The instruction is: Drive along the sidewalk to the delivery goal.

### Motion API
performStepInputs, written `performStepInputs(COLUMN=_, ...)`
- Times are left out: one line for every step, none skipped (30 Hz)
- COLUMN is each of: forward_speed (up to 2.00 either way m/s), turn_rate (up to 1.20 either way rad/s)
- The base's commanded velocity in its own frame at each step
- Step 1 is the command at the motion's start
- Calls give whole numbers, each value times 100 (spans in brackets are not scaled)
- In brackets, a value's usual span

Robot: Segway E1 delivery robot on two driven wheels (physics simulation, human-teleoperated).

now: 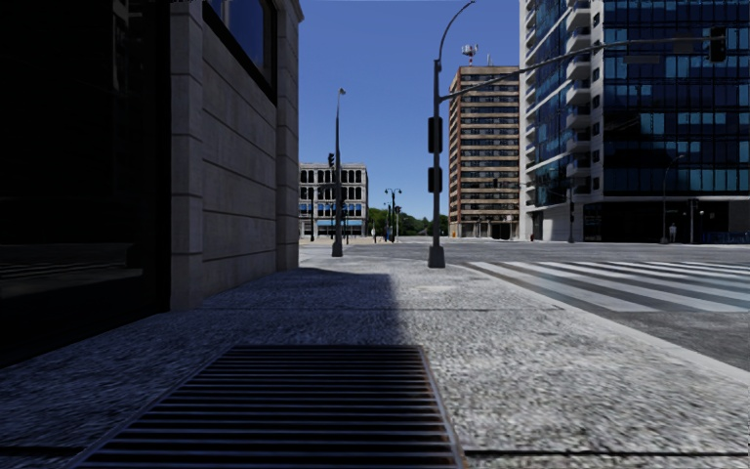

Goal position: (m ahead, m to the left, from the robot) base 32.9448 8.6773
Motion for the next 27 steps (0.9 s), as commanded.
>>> performStepInputs(forward_speed=200, turn_rate=0)
performStepInputs(forward_speed=200, turn_rate=0)
performStepInputs(forward_speed=200, turn_rate=0)
performStepInputs(forward_speed=200, turn_rate=0)
performStepInputs(forward_speed=200, turn_rate=0)
performStepInputs(forward_speed=200, turn_rate=0)
performStepInputs(forward_speed=200, turn_rate=0)
performStepInputs(forward_speed=200, turn_rate=0)
performStepInputs(forward_speed=200, turn_rate=0)
performStepInputs(forward_speed=200, turn_rate=0)
performStepInputs(forward_speed=200, turn_rate=0)
performStepInputs(forward_speed=200, turn_rate=0)
performStepInputs(forward_speed=200, turn_rate=0)
performStepInputs(forward_speed=200, turn_rate=0)
performStepInputs(forward_speed=200, turn_rate=0)
performStepInputs(forward_speed=200, turn_rate=0)
performStepInputs(forward_speed=200, turn_rate=0)
performStepInputs(forward_speed=200, turn_rate=0)
performStepInputs(forward_speed=200, turn_rate=0)
performStepInputs(forward_speed=200, turn_rate=0)
performStepInputs(forward_speed=200, turn_rate=0)
performStepInputs(forward_speed=200, turn_rate=0)
performStepInputs(forward_speed=200, turn_rate=0)
performStepInputs(forward_speed=200, turn_rate=0)
performStepInputs(forward_speed=200, turn_rate=0)
performStepInputs(forward_speed=200, turn_rate=0)
performStepInputs(forward_speed=200, turn_rate=0)
